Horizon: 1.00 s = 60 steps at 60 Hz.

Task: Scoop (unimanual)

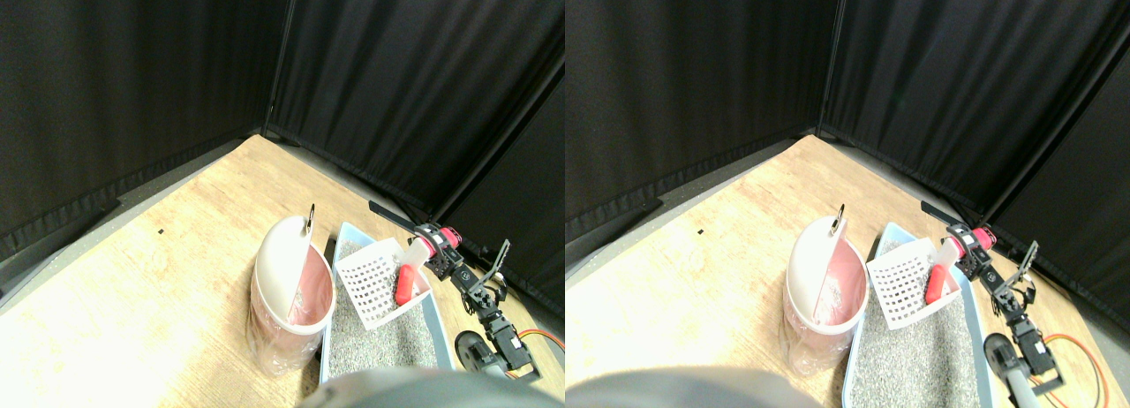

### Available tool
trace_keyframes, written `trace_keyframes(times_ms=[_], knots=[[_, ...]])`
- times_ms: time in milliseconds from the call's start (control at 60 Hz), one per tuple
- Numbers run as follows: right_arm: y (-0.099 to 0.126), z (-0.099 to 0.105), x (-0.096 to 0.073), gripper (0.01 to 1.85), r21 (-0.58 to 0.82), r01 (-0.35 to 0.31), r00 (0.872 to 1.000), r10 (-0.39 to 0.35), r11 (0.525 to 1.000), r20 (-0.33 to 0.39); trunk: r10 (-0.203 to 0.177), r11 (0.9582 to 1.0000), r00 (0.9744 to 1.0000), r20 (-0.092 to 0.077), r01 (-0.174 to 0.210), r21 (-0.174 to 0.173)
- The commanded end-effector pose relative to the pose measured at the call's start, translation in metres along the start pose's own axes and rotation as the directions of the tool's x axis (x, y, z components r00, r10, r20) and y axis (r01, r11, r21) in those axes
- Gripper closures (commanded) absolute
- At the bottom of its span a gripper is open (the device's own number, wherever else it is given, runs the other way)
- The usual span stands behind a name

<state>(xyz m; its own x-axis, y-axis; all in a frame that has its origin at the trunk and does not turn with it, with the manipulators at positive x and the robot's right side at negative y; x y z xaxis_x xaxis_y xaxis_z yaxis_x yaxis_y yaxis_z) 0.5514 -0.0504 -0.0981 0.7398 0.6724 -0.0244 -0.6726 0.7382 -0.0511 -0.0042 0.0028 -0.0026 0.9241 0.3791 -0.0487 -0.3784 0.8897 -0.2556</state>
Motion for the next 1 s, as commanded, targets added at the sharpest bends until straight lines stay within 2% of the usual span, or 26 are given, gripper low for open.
trace_keyframes(times_ms=[17, 500, 550, 717, 800, 1000], knots=[[0.006, 0.009, 0.004, 1.81, 0.003, -0.013, 0.999, 0.013, 1.000, 0.038, 0.025, 0.9997, 0.9996, -0.013, -0.025, 0.008], [0.008, -0.002, 0.015, 1.81, -0.074, -0.012, 1.000, 0.009, 0.997, -0.030, 0.036, 0.9993, 0.9992, -0.016, -0.036, 0.004], [0.011, 0.000, 0.014, 1.81, -0.103, 0.001, 0.999, -0.006, 0.995, -0.052, 0.036, 0.9994, 0.9992, -0.017, -0.036, 0.004], [0.017, 0.005, 0.015, 1.81, -0.150, -0.016, 0.999, 0.009, 0.989, -0.047, 0.034, 0.9994, 0.9993, -0.015, -0.034, 0.003], [0.020, 0.011, 0.015, 1.81, -0.181, -0.003, 0.998, -0.010, 0.983, -0.068, 0.033, 0.9995, 0.9994, -0.012, -0.033, 0.002], [0.024, 0.024, 0.015, 1.81, -0.170, 0.004, 0.997, -0.017, 0.985, -0.074, 0.033, 0.9995, 0.9994, -0.008, -0.033, -0.001]])
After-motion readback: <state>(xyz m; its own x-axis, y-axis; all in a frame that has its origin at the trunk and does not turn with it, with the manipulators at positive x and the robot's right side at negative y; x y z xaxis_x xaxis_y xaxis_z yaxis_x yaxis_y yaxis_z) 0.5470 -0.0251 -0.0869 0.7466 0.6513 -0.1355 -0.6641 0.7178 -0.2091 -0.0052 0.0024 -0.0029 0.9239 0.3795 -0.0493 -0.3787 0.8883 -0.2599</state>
